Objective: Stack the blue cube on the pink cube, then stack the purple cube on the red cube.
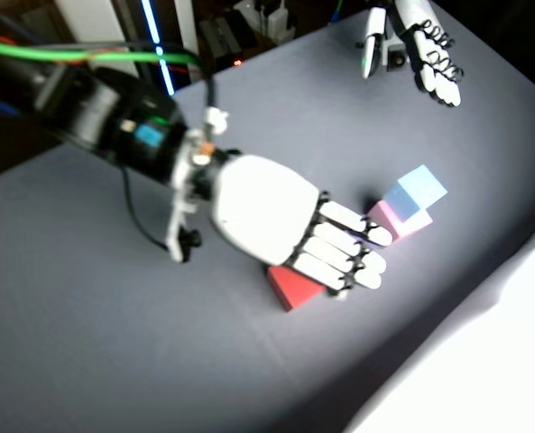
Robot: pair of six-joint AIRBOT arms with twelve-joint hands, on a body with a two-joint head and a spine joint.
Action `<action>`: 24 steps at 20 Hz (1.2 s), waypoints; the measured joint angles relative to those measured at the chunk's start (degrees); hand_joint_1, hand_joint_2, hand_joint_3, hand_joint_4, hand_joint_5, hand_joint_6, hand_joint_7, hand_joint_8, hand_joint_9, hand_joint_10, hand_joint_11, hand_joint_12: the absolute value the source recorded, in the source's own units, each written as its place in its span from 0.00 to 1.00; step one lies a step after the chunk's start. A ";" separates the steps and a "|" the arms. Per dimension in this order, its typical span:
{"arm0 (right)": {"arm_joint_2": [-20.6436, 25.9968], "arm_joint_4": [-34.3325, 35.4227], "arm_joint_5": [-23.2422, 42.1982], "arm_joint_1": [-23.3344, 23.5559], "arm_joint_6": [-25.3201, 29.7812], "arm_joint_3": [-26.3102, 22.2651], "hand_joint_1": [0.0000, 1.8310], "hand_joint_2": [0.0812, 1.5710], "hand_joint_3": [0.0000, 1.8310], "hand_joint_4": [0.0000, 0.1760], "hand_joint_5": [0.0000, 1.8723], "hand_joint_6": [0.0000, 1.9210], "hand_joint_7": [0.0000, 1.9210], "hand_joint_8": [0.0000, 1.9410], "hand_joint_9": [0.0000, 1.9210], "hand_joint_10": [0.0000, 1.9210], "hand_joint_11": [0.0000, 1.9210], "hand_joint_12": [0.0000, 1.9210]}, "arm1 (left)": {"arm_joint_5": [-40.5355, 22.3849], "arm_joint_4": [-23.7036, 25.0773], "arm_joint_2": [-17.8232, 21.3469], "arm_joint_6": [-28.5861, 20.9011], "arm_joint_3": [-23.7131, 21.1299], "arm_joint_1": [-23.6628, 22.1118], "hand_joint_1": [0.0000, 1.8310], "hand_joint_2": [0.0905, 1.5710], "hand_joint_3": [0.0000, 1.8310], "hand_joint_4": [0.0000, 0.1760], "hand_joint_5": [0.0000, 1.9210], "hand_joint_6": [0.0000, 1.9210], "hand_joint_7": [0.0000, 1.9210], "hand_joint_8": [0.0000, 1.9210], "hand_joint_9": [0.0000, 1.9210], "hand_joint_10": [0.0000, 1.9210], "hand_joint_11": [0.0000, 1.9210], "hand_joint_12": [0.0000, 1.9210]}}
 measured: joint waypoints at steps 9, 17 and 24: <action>-6.71 4.46 -6.03 0.39 -0.04 7.78 0.38 0.71 0.00 0.00 0.00 0.00 0.03 0.00 0.06 0.01 0.00 0.49 | 1.09 0.24 -0.72 -0.22 0.31 0.00 0.36 0.86 0.00 0.15 0.00 0.00 0.00 0.00 0.00 0.00 0.00 0.00; -8.55 4.70 -7.30 1.46 -0.31 9.77 0.37 0.71 0.00 0.00 0.00 0.00 0.02 0.00 0.04 0.01 0.00 0.39 | 1.31 0.17 -0.76 -0.37 0.42 0.00 0.35 0.85 0.00 0.28 0.00 0.00 0.00 0.00 0.00 0.00 0.00 0.00; -10.99 4.90 -9.49 2.03 -1.09 12.52 0.38 0.71 0.00 0.00 0.09 0.01 0.14 0.02 0.10 0.02 0.00 0.61 | 1.31 0.28 -0.76 -0.42 0.42 0.00 0.35 0.86 0.00 0.29 0.00 0.00 0.00 0.00 0.00 0.00 0.00 0.00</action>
